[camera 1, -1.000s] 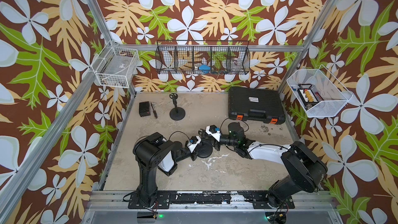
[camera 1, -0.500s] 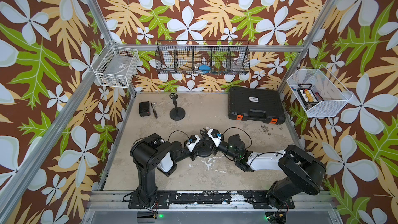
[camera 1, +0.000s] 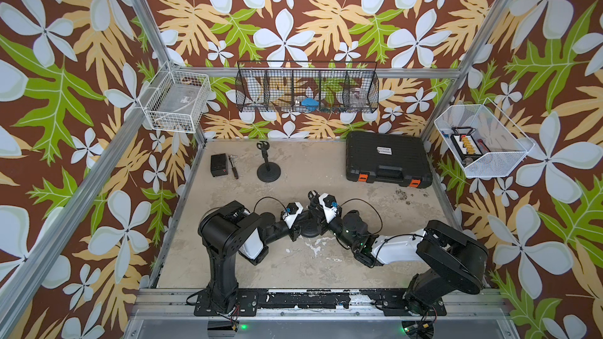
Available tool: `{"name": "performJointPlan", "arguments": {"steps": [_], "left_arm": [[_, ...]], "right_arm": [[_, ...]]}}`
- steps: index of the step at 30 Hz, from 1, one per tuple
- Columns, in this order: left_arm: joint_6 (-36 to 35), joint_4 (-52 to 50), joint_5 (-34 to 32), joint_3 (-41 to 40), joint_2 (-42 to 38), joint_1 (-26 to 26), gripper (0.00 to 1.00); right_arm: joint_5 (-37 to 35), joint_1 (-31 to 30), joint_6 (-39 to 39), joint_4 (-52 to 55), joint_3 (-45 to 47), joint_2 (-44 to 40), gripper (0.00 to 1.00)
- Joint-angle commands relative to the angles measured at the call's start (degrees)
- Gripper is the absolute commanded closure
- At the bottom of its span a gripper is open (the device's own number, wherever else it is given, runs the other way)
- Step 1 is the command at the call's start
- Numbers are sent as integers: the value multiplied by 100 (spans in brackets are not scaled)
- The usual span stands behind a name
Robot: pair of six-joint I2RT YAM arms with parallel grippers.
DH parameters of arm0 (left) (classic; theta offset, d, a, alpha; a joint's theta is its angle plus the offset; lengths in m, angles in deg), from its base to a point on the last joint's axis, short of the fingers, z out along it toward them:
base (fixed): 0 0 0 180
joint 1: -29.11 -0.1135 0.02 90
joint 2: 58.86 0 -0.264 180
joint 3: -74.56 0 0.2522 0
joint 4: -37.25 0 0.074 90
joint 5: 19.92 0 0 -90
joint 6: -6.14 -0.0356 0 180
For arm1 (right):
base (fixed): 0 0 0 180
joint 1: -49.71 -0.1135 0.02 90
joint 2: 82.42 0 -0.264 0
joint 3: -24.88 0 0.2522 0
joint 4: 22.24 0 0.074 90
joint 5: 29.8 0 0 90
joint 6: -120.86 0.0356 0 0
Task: Assemble a microphone stand
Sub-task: Screw the microphone stand pole into the microphone stand base.
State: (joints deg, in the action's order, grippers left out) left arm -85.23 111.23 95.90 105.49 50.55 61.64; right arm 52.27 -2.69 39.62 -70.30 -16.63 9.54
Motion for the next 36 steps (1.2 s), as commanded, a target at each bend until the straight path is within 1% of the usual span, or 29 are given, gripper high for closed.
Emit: {"name": "performJointPlan", "arguments": {"steps": [1, 10, 13, 16, 17, 18, 21, 23, 26, 27, 29, 31, 33, 36], "left_arm": [[108, 207, 164, 80, 90, -6, 62], [178, 312, 195, 111, 188, -10, 65], [198, 311, 204, 140, 211, -10, 66], [200, 326, 165, 127, 222, -10, 72], [198, 331, 143, 112, 229, -10, 74], [182, 345, 144, 108, 241, -10, 75], [163, 356, 142, 83, 285, -10, 81], [146, 416, 133, 51, 334, -8, 82], [132, 481, 134, 23, 401, -10, 83], [128, 491, 142, 20, 406, -10, 84], [104, 493, 160, 7, 411, -10, 84], [69, 473, 169, -3, 398, -10, 84], [8, 417, 171, -17, 373, -10, 84], [-85, 293, 104, -7, 347, -10, 84]], "right_arm": [[148, -33, 88, 690, -28, 40, 100], [770, -51, 71, 850, -169, 120, 100], [825, -60, 74, 896, -198, 103, 100], [852, -60, 65, 982, -237, 85, 99], [854, -56, 48, 1030, -263, 92, 97], [869, -59, 24, 1070, -291, 100, 93], [954, -59, -90, 1358, -436, 107, 75], [1034, -51, -209, 1505, -475, 36, 64], [1300, -21, -481, 1811, -464, -208, 54], [1493, 20, -573, 1905, -452, -304, 52], [1909, 175, -689, 2019, -390, -500, 49], [2439, 453, -748, 1996, -272, -707, 49], [3005, 807, -814, 1999, -200, -875, 50], [3485, 1104, -1190, 2335, -365, -922, 54]]}}
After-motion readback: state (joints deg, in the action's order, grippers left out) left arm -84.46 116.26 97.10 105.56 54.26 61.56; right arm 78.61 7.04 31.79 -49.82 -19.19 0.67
